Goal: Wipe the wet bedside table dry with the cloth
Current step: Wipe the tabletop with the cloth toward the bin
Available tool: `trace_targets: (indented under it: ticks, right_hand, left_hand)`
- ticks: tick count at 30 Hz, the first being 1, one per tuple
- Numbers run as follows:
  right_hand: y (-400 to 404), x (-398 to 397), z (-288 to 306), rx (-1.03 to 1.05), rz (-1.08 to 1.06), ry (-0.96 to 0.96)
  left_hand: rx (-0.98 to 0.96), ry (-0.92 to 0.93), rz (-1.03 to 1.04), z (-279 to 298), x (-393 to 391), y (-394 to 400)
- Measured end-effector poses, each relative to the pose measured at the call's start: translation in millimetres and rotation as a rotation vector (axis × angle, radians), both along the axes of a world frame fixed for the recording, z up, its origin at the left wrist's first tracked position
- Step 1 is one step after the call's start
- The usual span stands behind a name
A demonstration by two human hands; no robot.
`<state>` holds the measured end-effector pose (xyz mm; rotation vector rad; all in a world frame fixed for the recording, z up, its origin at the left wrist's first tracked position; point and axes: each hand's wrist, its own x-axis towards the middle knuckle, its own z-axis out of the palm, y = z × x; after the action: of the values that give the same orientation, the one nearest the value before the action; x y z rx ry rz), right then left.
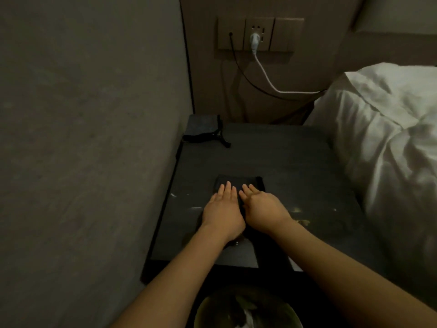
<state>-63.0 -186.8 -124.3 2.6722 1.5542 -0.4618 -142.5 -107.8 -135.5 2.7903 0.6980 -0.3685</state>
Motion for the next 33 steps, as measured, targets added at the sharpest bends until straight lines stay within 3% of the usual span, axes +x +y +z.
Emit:
trace_targets:
  ticks: [14,33]
  right_hand:
    - [76.6,-50.2,-7.3,0.032,0.179,0.046]
    - [34.5,-50.5,-1.0,0.02,0.303,0.075]
  left_hand:
    - [0.003,-0.028,0.229,-4.7,-66.1,56.0]
    - [0.015,-0.022,0.225,-8.0,-82.8,16.4]
